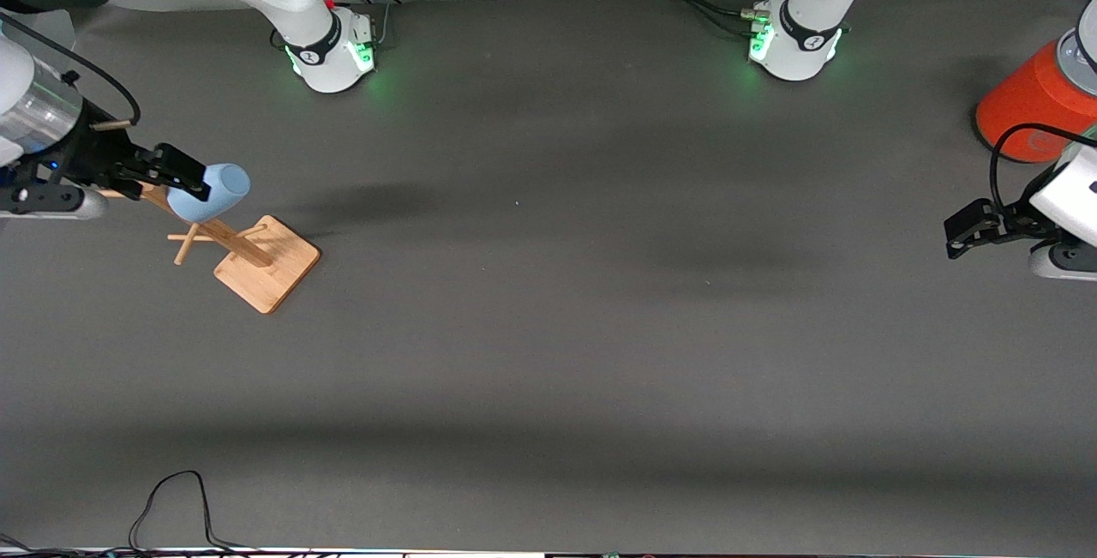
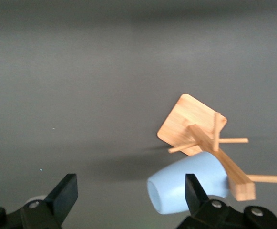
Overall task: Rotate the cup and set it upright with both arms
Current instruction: 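Close the right gripper on the blue cup hanging on the wooden stand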
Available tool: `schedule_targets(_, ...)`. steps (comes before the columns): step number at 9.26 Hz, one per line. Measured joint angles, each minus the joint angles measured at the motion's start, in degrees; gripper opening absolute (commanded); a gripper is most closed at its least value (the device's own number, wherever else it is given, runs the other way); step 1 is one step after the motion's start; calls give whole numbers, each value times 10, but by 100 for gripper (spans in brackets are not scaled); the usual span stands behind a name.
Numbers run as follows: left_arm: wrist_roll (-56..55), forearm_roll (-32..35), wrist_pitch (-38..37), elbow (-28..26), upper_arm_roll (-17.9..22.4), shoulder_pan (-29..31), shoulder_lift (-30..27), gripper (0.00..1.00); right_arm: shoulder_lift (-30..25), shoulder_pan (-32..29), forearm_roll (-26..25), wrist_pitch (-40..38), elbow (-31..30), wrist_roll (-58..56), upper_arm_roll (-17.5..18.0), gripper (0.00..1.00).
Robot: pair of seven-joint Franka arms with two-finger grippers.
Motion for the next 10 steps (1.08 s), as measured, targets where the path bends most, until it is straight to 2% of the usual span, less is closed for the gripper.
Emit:
schedule_targets(4,0,0,0,0,-1,-2,0,100,5,-3,6,-8,11,28,-9,100)
schedule_targets(7,0,0,-1,0,-1,-2,0,100,-12,-4,86,-52,3,308,-58,100)
schedule_targets(9,0,0,-1,0,-1,-2,2,100,-43,-4,95,-50,-35,468,-82,100)
schedule_targets(10,0,0,-1,-1,-1,-2,3,100,-56,-5,105,-44,-63,512,-107,100)
